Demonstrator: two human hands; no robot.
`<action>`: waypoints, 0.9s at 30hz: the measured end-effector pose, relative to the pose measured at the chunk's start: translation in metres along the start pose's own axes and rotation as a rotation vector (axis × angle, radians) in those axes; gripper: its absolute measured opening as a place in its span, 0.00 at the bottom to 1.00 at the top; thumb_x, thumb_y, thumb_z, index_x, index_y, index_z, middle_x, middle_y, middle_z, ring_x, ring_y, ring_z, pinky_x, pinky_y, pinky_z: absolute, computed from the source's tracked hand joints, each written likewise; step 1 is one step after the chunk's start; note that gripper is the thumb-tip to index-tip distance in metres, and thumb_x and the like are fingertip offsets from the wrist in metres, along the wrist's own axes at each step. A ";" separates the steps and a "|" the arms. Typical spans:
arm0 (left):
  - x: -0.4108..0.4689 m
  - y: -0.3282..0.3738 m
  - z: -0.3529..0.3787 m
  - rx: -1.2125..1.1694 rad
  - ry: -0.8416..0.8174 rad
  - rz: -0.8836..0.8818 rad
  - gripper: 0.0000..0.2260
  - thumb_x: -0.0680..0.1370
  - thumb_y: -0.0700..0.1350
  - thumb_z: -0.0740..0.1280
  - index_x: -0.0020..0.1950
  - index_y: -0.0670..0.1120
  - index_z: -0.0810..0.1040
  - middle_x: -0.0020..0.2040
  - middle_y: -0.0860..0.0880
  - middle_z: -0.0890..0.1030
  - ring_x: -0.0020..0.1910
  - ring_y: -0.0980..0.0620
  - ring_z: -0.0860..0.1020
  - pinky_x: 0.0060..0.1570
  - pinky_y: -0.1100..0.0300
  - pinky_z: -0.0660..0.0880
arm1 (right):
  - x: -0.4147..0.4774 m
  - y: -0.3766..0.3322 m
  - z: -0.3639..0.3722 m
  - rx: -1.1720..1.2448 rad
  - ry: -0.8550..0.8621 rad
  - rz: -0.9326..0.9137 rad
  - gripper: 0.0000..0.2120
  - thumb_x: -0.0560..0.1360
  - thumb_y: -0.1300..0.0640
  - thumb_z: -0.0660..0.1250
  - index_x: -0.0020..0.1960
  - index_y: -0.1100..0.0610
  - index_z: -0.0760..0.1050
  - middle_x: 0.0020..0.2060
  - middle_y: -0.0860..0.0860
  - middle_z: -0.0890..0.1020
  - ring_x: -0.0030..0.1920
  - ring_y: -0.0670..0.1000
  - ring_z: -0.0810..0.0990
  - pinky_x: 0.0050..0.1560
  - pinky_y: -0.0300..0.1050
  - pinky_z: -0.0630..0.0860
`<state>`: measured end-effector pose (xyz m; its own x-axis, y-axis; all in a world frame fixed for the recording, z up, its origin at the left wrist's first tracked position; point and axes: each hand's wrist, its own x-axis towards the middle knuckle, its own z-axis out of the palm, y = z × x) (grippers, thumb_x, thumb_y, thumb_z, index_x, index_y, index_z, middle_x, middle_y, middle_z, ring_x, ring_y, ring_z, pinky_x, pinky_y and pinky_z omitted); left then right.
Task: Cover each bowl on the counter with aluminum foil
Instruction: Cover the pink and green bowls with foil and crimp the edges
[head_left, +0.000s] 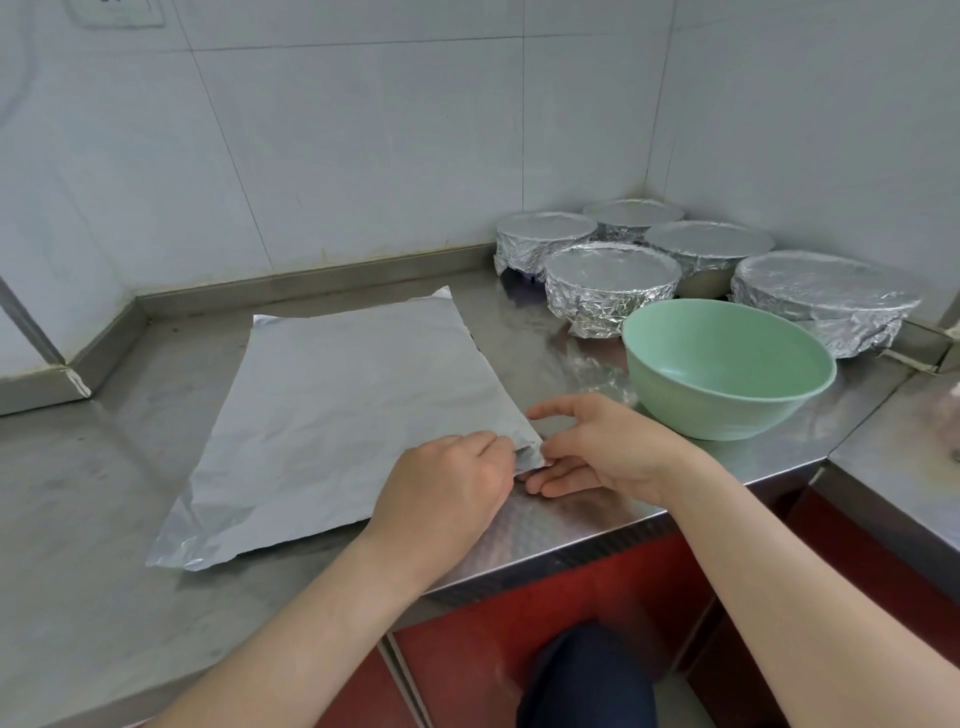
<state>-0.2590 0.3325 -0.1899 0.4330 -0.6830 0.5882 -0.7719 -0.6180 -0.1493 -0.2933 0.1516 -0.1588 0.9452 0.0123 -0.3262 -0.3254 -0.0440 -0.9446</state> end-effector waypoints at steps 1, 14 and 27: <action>0.001 0.000 0.001 -0.006 0.012 0.011 0.07 0.75 0.42 0.67 0.37 0.47 0.75 0.32 0.51 0.75 0.27 0.48 0.74 0.22 0.54 0.72 | 0.000 0.000 0.000 0.004 0.003 0.002 0.22 0.78 0.72 0.57 0.69 0.59 0.65 0.43 0.67 0.83 0.40 0.57 0.85 0.41 0.46 0.83; -0.001 0.000 0.015 -0.055 0.034 0.064 0.06 0.78 0.43 0.64 0.43 0.45 0.78 0.37 0.50 0.78 0.30 0.48 0.76 0.23 0.53 0.73 | -0.002 -0.005 0.001 -0.008 -0.004 0.014 0.24 0.78 0.72 0.56 0.72 0.59 0.62 0.40 0.65 0.82 0.39 0.58 0.84 0.42 0.47 0.83; -0.001 -0.002 0.023 -0.118 -0.040 0.045 0.06 0.79 0.44 0.63 0.47 0.45 0.79 0.42 0.50 0.80 0.34 0.47 0.79 0.26 0.52 0.76 | -0.007 -0.010 0.000 -0.007 -0.010 0.025 0.15 0.79 0.66 0.53 0.63 0.58 0.71 0.35 0.62 0.83 0.40 0.60 0.84 0.42 0.48 0.83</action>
<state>-0.2473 0.3254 -0.2083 0.4129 -0.7257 0.5503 -0.8394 -0.5377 -0.0793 -0.2964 0.1521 -0.1472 0.9367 0.0208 -0.3496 -0.3482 -0.0515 -0.9360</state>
